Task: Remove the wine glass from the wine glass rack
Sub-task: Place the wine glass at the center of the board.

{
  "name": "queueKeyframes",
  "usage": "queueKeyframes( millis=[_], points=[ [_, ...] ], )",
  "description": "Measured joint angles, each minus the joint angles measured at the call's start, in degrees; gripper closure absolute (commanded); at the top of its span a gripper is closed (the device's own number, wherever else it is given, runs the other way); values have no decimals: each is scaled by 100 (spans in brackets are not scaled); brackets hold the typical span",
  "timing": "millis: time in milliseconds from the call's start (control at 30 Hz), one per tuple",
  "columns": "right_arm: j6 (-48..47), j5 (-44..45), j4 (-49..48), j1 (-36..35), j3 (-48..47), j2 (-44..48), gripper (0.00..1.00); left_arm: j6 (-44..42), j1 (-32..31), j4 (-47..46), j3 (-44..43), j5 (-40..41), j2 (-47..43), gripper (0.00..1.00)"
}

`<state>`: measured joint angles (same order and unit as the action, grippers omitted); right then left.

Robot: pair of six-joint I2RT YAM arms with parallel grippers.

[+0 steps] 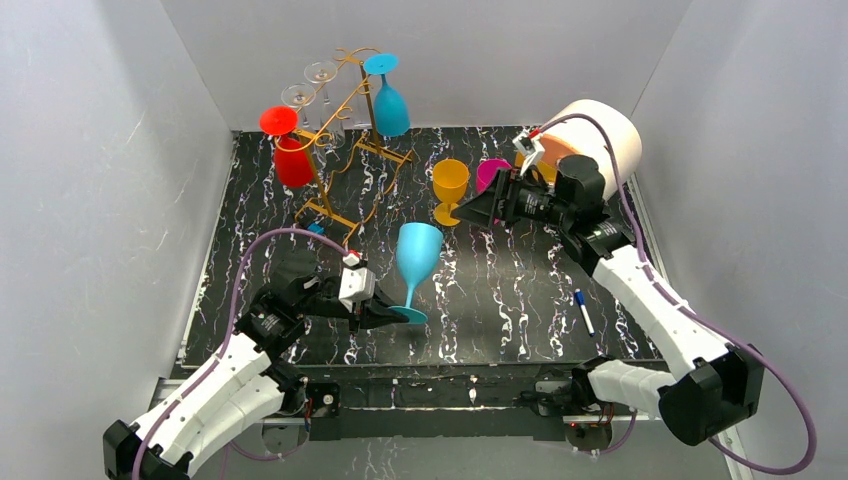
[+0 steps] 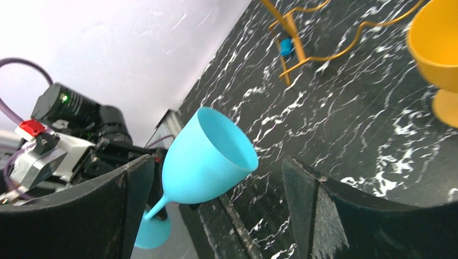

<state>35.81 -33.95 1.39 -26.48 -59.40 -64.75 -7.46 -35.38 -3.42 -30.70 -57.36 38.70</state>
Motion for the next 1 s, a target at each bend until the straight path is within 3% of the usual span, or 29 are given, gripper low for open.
queueKeyframes(
  millis=[133,400,733,1000],
  points=[
    [98,-629,-31,22,39,-258,14,-531,0,188,0,-52,9,100],
    [509,-1757,-573,17,20,-723,12,-1244,0,636,-2,-50,9,100],
    [116,-3117,273,9,-1331,-1923,27,-2142,0,1150,-87,11,0,100],
    [-796,-2938,1926,-68,-2439,-2618,32,-3397,2,2232,-501,317,251,100]
  ],
)
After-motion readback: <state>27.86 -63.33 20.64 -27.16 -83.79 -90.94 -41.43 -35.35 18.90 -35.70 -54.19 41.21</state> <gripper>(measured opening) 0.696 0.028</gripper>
